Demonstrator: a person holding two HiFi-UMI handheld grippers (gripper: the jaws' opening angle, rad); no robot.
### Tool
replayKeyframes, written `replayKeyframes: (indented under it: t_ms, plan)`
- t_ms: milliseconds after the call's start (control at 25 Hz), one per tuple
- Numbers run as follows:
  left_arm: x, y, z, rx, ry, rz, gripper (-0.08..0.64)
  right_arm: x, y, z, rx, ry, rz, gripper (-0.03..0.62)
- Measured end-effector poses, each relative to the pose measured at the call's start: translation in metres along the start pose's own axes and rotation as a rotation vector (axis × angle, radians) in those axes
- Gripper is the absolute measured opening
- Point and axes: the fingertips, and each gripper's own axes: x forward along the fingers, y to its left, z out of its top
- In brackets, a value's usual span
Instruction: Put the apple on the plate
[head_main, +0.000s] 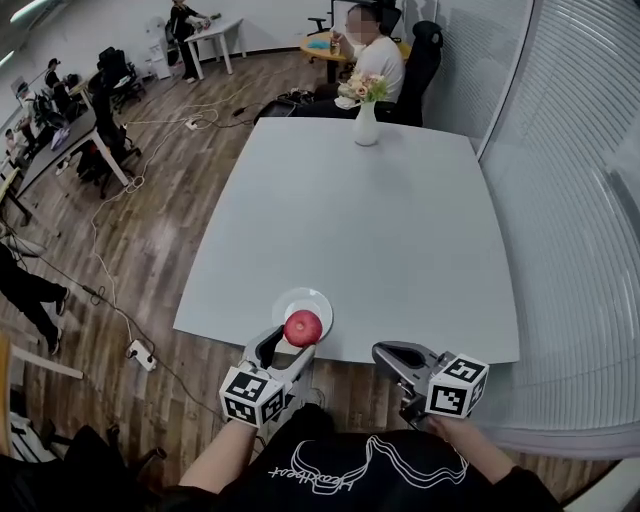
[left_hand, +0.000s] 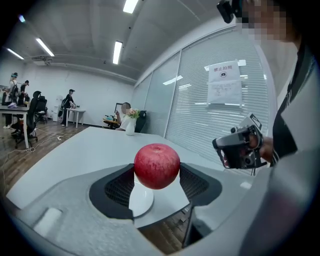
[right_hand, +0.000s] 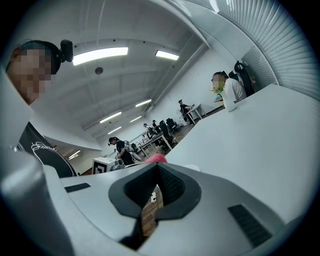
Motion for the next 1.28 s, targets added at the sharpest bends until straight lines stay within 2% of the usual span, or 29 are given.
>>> replayKeyframes:
  t_ms: [200,640,1120,1280]
  plan:
    - [0.024,0.024,-0.026,0.007,0.031,0.023,0.29,0.014,-0.022,-0.013,0.034,0.04,-0.023,0.006]
    - [0.06,0.069,-0.062,0.061,0.101,0.079,0.29,0.033,-0.04,-0.04,0.104,0.093,-0.065,0.006]
    - [0.076,0.08,-0.086,0.07,0.168,0.082,0.29,0.026,-0.049,-0.052,0.154,0.095,-0.099,0.006]
    - [0.078,0.078,-0.089,0.076,0.163,0.079,0.29,0.023,-0.052,-0.058,0.165,0.1,-0.111,0.006]
